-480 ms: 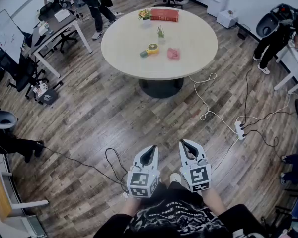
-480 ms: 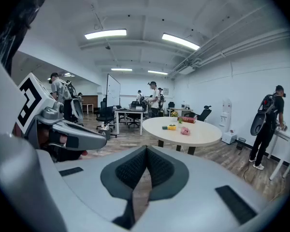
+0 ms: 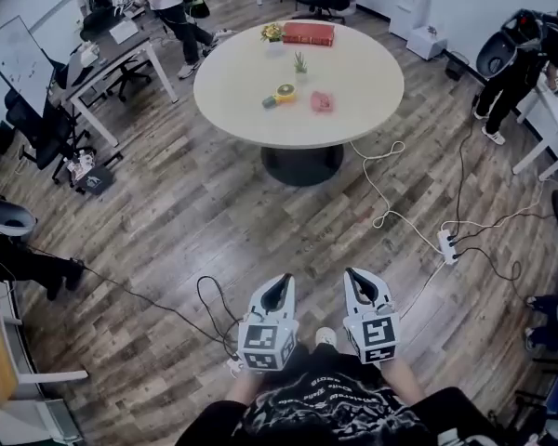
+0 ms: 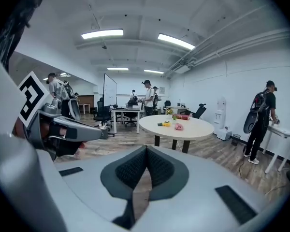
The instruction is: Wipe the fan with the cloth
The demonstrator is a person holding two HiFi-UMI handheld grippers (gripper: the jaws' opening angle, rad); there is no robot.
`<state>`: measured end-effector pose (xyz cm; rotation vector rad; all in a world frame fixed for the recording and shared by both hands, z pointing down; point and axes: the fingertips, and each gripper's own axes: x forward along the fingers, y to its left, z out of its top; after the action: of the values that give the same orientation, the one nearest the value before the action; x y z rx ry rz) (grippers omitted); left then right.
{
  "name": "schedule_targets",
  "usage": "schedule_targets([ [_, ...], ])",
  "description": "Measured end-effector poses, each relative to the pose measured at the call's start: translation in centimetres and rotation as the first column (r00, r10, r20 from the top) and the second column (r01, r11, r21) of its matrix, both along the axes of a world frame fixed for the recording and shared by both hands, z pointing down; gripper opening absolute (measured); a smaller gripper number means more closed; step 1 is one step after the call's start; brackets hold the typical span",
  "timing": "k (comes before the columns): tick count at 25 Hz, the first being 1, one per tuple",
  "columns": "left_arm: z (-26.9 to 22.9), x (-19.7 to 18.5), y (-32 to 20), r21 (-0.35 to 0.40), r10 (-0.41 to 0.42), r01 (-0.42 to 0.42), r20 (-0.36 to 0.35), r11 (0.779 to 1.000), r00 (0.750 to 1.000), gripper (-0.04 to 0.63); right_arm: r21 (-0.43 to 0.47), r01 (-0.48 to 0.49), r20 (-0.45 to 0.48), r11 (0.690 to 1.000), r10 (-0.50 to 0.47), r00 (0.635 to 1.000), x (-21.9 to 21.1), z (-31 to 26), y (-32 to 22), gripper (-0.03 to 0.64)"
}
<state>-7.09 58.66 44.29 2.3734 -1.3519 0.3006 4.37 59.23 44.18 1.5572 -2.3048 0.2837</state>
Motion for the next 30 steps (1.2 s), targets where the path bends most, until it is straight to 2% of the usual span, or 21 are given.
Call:
schedule_targets([
  [4,-0.2,0.4,0.3,-0.004,0.002,-0.002,-0.031,1.000,1.000,0.029,0.024,-0.002,0.038,1.000,0.001,0.999,0.6,-0.4,0.0,0.008],
  [6,-0.5,0.9,0.4,-0.001,0.016,-0.017,-0.057,1.000,0.998,0.078,0.026,0.004,0.065,1.000,-0.006,0.998,0.7,-0.6,-0.1,0.020],
  [8,-0.7,1.3,0.5,-0.003,0.041,-0.042,-0.082,0.999,0.996,0.174,0.021,0.031,0.091,0.999,-0.033,0.995,0.5,-0.7,0.0,0.153],
  [9,-0.8,1.4,0.6,-0.003,0.055,-0.055,-0.092,0.998,0.994,0.191,0.021,0.044,0.101,0.999,-0.046,0.994,0.4,-0.7,0.0,0.201],
  [13,-1.4,1.5,0.6,0.026,0.098,-0.096,-0.103,0.995,0.990,0.278,0.014,0.070,0.143,0.997,-0.072,0.987,-0.2,-0.9,0.0,0.304],
  [16,-1.8,1.0,0.4,0.043,0.121,-0.118,-0.084,0.992,0.989,0.288,0.018,0.061,0.146,0.998,-0.063,0.987,-0.6,-1.0,-0.4,0.314],
  [21,-1.5,0.6,0.4,0.006,0.206,-0.206,-0.048,0.978,0.977,0.291,0.041,0.020,0.135,0.999,-0.026,0.991,-1.3,-1.5,-1.2,0.308],
  [24,-1.6,0.0,0.0,0.019,0.234,-0.233,-0.049,0.972,0.971,0.291,0.057,0.010,0.133,0.998,-0.017,0.991,-2.2,-1.5,-1.8,0.308],
  [26,-1.8,-0.7,-0.6,0.032,0.231,-0.230,-0.057,0.973,0.971,0.291,0.062,0.008,0.137,0.998,-0.017,0.990,-2.9,-1.5,-2.2,0.308],
  [30,-2.1,-1.9,-2.2,0.036,0.205,-0.203,-0.121,0.979,0.971,0.295,0.054,0.030,0.105,0.998,-0.036,0.994,-3.7,-1.1,-3.2,0.308],
])
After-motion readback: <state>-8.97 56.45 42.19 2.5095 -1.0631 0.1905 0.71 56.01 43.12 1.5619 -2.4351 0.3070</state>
